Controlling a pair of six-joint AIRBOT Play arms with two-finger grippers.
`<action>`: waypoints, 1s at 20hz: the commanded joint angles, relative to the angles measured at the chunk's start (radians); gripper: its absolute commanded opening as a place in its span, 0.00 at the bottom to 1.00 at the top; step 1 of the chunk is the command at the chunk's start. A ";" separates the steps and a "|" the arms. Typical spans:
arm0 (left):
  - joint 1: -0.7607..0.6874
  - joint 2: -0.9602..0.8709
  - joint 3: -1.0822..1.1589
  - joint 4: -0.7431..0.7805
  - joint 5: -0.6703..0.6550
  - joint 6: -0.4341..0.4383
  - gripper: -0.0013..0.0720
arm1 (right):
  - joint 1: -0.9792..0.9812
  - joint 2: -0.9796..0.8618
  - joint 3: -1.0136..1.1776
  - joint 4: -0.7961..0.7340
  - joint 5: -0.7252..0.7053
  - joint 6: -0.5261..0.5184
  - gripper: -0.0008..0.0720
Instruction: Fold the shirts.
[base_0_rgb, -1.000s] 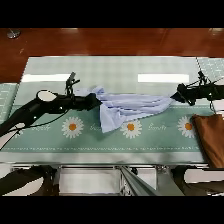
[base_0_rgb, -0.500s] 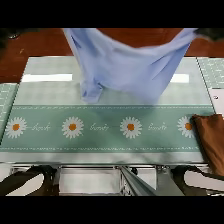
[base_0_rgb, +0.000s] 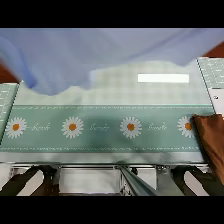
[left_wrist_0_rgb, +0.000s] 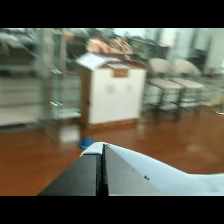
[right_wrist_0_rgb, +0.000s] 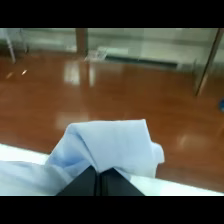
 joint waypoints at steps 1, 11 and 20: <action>0.037 0.141 0.029 0.187 -0.011 -0.013 0.05 | 0.002 0.154 0.007 -0.073 0.051 0.010 0.04; 0.037 0.213 -0.215 0.249 -0.082 -0.040 0.05 | 0.002 0.214 -0.238 -0.057 0.157 0.027 0.04; -0.133 -0.108 -0.694 0.180 0.109 -0.012 0.05 | 0.002 -0.091 -0.801 0.063 -0.198 -0.075 0.04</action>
